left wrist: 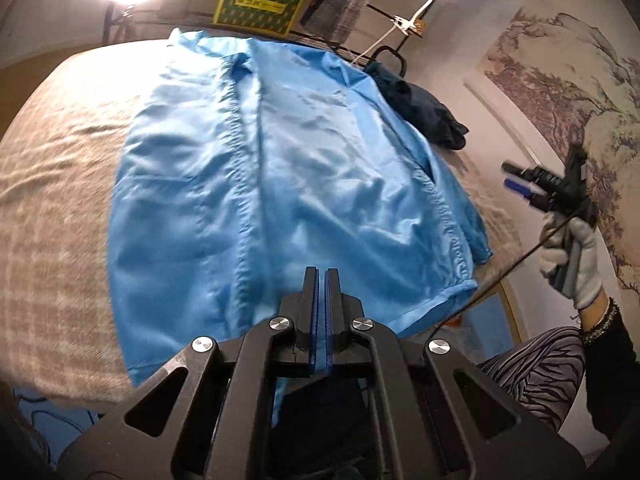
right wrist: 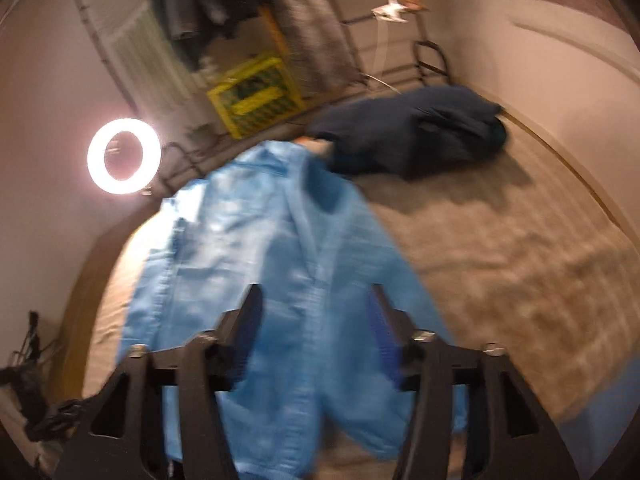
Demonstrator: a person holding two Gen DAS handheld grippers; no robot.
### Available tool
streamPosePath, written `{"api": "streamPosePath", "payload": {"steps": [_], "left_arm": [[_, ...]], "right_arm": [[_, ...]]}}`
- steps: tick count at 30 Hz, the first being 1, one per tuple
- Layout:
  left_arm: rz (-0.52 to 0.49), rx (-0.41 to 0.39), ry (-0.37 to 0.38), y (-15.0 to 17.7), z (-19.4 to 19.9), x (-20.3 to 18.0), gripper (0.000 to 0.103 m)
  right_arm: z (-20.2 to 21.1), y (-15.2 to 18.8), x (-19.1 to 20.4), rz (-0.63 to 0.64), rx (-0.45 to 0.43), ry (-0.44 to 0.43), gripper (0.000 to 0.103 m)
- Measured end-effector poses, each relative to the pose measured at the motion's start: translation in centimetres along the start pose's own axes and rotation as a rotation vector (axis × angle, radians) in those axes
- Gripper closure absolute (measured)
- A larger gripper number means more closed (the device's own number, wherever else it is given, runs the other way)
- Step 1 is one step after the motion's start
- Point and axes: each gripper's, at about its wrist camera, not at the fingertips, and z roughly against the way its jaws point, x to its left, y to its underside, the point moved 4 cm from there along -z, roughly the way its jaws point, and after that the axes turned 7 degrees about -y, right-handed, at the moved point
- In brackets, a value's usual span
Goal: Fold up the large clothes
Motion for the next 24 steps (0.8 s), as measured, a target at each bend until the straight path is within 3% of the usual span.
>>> {"api": "streamPosePath", "payload": {"steps": [8,15,17,18,19,24], "left_arm": [[-0.034,0.032,0.022,-0.5,-1.6,-2.0,0.103],[-0.053,0.049,0.018,-0.4,-2.6,-3.0,0.103],[-0.054,0.048,0.020,-0.4,-2.7,-3.2,0.103],[-0.052,0.048,0.020,-0.4,-2.7,-3.2,0.103],[-0.052,0.050,0.019,-0.4,-2.7,-3.2,0.103],[-0.040,0.056,0.019,-0.4,-2.8,-3.0,0.103]], "right_arm": [[-1.2,3.4,-9.4,-0.195,0.129,0.103,0.044],[-4.2,6.1,-9.4,-0.149,0.282,0.071,0.044],[-5.0,6.2,-8.9,-0.126,0.303,0.073,0.059],[-5.1,6.1,-8.6,-0.125,0.305,0.067,0.083],[-5.0,5.8,-8.4,-0.133,0.299,0.057,0.096],[-1.5,3.6,-6.7,-0.116,0.161,-0.001,0.101]]}}
